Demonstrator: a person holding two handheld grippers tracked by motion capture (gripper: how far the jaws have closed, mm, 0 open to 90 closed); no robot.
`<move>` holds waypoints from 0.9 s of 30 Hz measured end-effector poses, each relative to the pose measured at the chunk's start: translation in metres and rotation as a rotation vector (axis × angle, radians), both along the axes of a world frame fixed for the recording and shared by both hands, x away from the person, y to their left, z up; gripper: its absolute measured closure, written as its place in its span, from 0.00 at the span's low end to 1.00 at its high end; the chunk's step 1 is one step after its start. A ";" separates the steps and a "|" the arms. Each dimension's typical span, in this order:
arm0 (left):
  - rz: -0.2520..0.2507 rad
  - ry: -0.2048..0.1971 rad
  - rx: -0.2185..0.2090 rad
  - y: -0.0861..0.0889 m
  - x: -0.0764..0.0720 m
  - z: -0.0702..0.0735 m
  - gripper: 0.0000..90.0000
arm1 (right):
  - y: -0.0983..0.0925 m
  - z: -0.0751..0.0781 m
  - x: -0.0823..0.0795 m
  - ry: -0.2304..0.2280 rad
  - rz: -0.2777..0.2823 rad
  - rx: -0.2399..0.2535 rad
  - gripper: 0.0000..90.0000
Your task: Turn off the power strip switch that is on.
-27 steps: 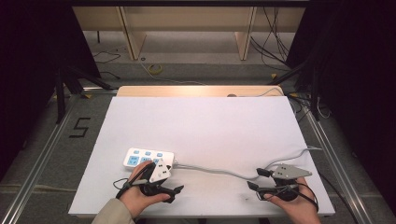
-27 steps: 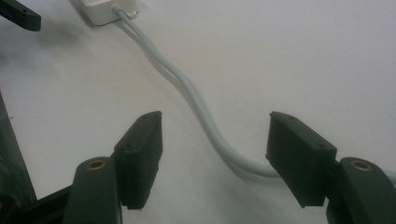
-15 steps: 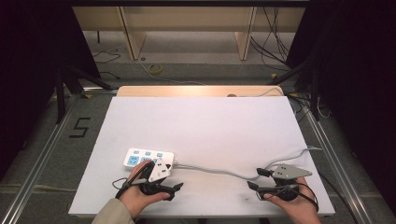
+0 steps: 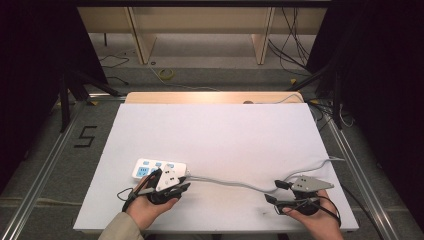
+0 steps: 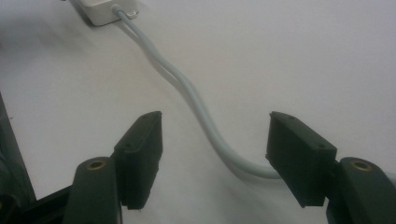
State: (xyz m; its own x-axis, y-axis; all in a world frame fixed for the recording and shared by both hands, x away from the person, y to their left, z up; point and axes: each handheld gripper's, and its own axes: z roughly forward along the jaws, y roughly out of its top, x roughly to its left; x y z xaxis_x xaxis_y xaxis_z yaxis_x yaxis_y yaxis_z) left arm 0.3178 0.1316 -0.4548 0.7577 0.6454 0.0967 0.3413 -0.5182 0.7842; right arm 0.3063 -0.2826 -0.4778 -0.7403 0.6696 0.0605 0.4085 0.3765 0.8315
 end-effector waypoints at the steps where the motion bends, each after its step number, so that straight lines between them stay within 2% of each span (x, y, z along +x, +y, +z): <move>1: 0.001 -0.004 0.004 0.001 0.000 0.001 0.86 | 0.000 0.000 0.000 0.000 0.000 0.000 0.41; 3: 0.010 -0.004 -0.003 0.002 0.001 0.002 0.96 | 0.000 0.000 0.000 0.000 0.001 -0.001 0.41; 4: 0.014 0.002 -0.004 0.003 0.001 0.002 0.99 | 0.000 0.000 0.000 0.000 0.001 0.000 0.41; 10: 0.035 0.026 0.016 0.006 0.002 0.002 1.00 | 0.000 0.000 0.000 -0.001 0.000 0.002 0.41; 27: 0.066 0.013 0.023 0.011 0.004 0.007 1.00 | 0.000 0.000 0.000 -0.002 0.000 0.000 0.41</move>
State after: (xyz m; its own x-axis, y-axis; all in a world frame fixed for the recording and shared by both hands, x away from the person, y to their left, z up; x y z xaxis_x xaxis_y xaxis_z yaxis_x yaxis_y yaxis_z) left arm 0.3217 0.1423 -0.4474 0.7150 0.6916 0.1025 0.3849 -0.5118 0.7680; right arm 0.3063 -0.2823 -0.4776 -0.7407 0.6692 0.0591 0.4067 0.3766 0.8323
